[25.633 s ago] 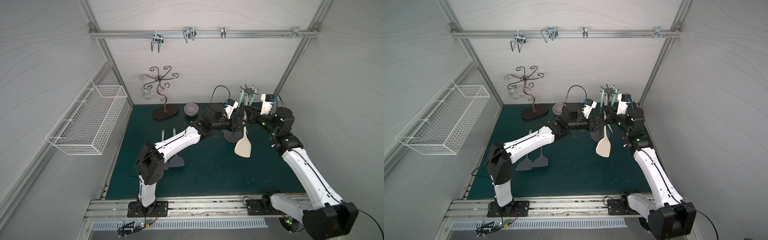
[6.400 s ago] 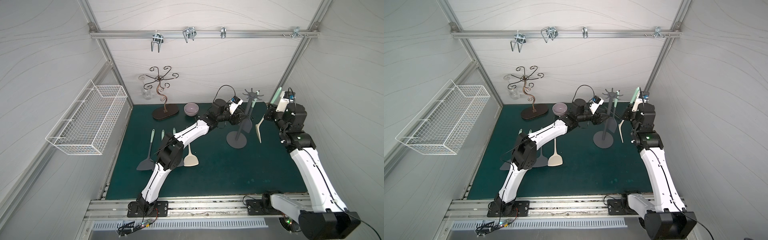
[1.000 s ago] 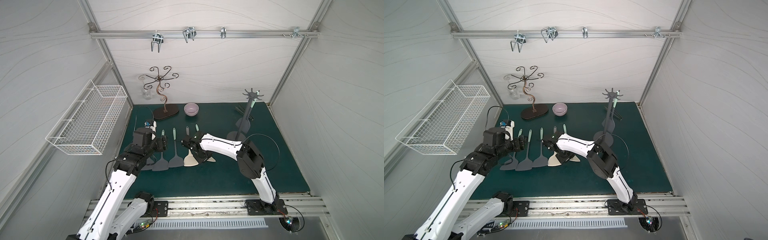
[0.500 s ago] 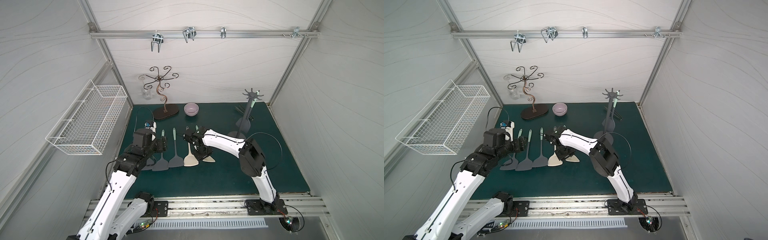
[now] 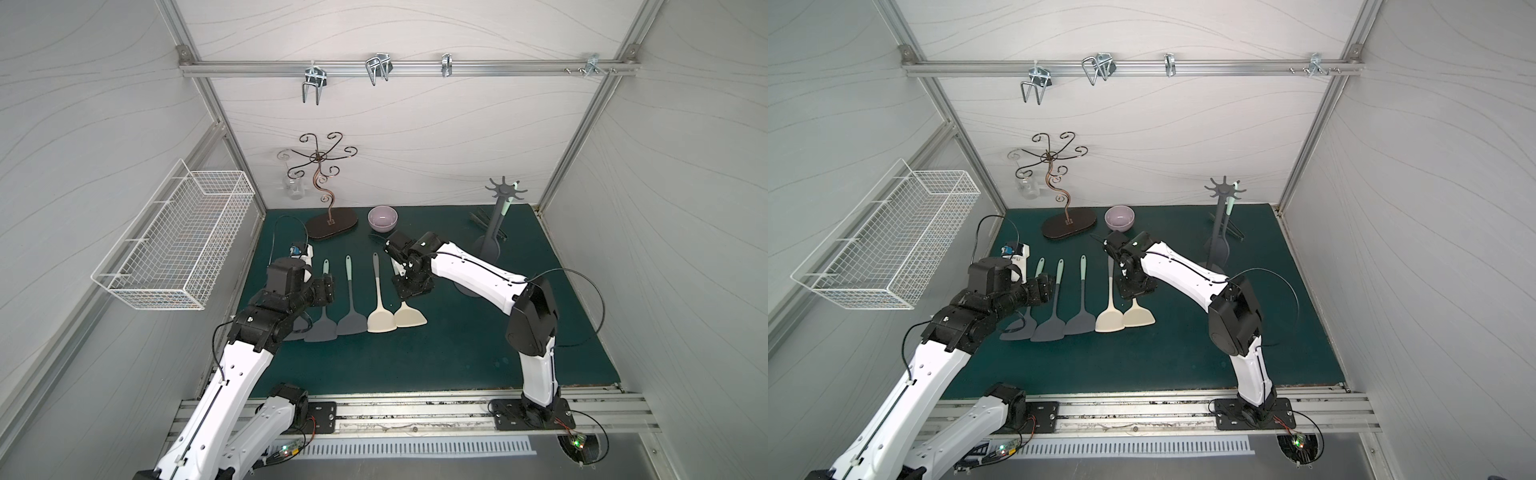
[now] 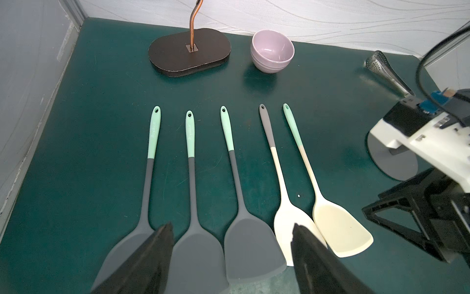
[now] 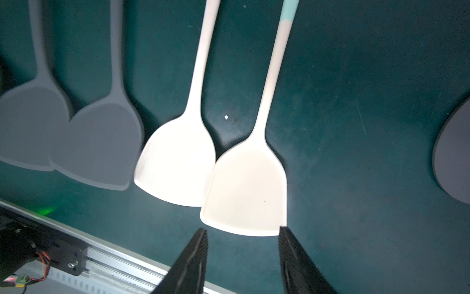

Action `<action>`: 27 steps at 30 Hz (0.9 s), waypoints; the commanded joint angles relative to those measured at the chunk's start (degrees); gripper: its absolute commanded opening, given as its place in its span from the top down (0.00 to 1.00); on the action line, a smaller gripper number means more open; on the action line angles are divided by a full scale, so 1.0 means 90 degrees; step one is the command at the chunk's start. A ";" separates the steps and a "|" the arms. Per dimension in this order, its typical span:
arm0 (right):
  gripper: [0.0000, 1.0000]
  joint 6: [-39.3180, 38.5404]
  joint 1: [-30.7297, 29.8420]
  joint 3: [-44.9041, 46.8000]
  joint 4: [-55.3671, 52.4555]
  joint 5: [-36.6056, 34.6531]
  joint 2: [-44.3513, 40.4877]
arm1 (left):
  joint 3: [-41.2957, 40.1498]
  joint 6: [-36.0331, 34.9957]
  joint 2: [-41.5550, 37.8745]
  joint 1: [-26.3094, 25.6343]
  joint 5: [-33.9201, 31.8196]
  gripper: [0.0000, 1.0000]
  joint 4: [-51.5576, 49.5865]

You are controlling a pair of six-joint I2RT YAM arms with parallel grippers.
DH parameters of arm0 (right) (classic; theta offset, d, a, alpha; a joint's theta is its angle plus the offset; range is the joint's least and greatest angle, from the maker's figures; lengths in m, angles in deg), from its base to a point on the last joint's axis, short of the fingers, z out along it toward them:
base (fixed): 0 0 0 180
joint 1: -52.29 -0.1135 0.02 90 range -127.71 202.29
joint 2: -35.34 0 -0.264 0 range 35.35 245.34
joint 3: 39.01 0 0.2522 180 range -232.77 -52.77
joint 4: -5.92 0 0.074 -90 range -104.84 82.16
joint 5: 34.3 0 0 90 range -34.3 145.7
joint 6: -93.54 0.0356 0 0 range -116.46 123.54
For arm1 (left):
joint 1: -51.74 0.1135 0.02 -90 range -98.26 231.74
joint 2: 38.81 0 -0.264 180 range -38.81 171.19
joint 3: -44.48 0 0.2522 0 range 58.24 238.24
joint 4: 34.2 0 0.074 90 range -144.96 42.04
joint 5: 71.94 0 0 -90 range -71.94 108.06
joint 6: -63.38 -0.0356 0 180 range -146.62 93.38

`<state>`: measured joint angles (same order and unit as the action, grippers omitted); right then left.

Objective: Take the spatula off the kitchen utensil rack
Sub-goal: Place the spatula at the center of the board, then take off the spatula from the rack.

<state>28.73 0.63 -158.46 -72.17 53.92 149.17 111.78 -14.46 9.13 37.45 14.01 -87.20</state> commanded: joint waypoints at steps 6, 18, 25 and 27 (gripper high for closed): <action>0.53 -0.0046 0.0507 0.0433 0.0566 -0.0007 -0.0965 | 0.0069 -0.0077 0.0050 0.0034 0.0459 0.23 0.0264; 0.54 -0.1119 0.1858 0.2043 0.2061 -0.0251 -0.4129 | 0.0092 0.0444 0.0914 -0.0246 0.2066 0.42 0.1314; 0.54 -0.1360 0.3297 0.2312 0.1960 0.0182 -0.5100 | 0.0348 0.0752 0.1951 -0.1635 0.1630 0.47 0.1863; 0.53 -0.1547 0.3686 0.2498 0.2240 0.0421 -0.5401 | 0.0703 0.0779 0.2346 -0.1914 0.1577 0.47 0.1989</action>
<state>17.84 30.90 -137.08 -54.71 54.54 104.18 112.87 -8.90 27.41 22.87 29.13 -75.20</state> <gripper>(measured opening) 0.466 0.531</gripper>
